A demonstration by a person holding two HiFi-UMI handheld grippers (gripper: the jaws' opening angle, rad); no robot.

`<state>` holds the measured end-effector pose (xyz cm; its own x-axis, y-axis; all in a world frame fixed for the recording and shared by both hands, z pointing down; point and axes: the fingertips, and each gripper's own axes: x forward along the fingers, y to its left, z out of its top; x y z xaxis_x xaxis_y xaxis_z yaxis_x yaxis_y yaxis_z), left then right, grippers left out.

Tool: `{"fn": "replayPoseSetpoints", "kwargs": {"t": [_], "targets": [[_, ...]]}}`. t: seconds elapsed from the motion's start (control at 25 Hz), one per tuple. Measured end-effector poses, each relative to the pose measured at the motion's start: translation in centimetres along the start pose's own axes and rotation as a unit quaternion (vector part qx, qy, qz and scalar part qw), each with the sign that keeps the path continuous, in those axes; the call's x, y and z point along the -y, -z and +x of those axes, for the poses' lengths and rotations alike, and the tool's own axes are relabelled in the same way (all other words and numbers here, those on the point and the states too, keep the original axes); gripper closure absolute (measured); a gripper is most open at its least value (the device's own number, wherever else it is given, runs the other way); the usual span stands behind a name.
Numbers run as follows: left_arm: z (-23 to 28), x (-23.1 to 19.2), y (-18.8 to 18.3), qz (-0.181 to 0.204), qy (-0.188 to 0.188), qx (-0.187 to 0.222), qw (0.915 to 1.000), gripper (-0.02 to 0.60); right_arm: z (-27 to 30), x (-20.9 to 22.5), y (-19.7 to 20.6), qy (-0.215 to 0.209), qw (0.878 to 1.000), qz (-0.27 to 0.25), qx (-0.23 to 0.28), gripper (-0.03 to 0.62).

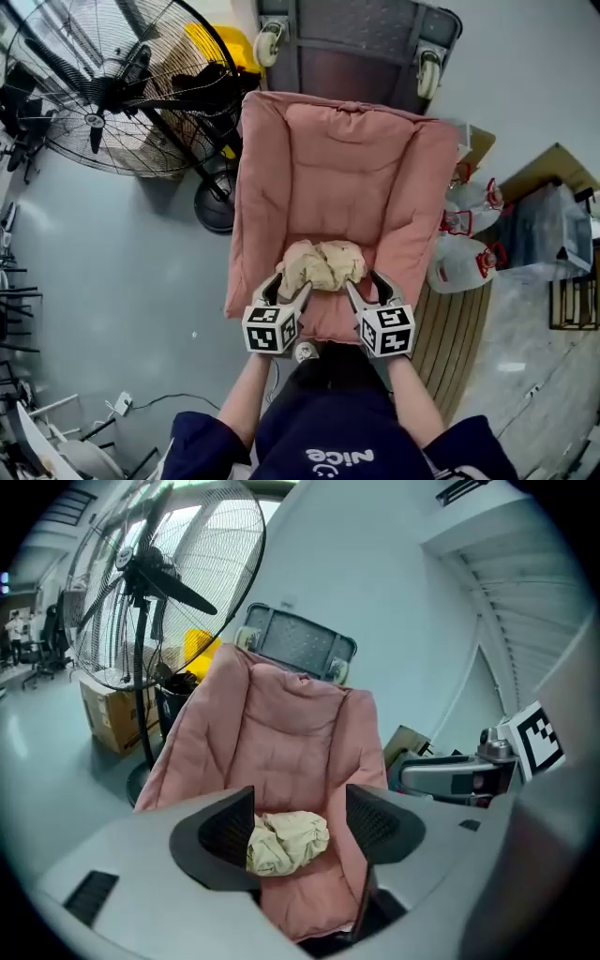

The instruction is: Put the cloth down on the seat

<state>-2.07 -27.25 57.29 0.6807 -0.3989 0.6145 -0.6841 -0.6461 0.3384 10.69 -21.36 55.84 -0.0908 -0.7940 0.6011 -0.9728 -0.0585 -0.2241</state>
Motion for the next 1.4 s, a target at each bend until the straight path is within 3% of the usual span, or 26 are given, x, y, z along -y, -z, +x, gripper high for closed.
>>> {"fn": "replayPoseSetpoints", "kwargs": {"t": [0.32,0.6,0.8,1.04,1.2,1.4], "targets": [[-8.0,4.2,-1.4,0.026,0.023,0.078,0.9963,0.261,-6.8,-3.6,-2.4,-0.014,0.997,-0.023,0.07,0.378],[-13.8,6.7,-3.2,0.037,0.029,0.136,0.9896,0.261,-13.1,-4.5,-4.1,0.006,0.991,-0.057,0.117,0.378],[-15.9,8.7,-3.4,0.061,0.038,0.151,0.986,0.261,-16.5,-5.4,-4.4,0.007,0.988,-0.068,0.141,0.378],[-16.1,9.2,-3.2,0.063,0.047,0.151,0.9854,0.27,-17.0,-6.0,-4.3,0.005,0.987,-0.084,0.14,0.379],[-16.7,8.8,-3.3,0.055,0.046,0.16,0.9846,0.388,-17.2,-6.3,-4.4,0.004,0.985,-0.083,0.148,0.382],[-17.6,7.8,-3.5,0.038,0.029,0.179,0.9826,0.52,-17.2,-6.6,-4.5,-0.002,0.985,-0.076,0.157,0.503]]}}
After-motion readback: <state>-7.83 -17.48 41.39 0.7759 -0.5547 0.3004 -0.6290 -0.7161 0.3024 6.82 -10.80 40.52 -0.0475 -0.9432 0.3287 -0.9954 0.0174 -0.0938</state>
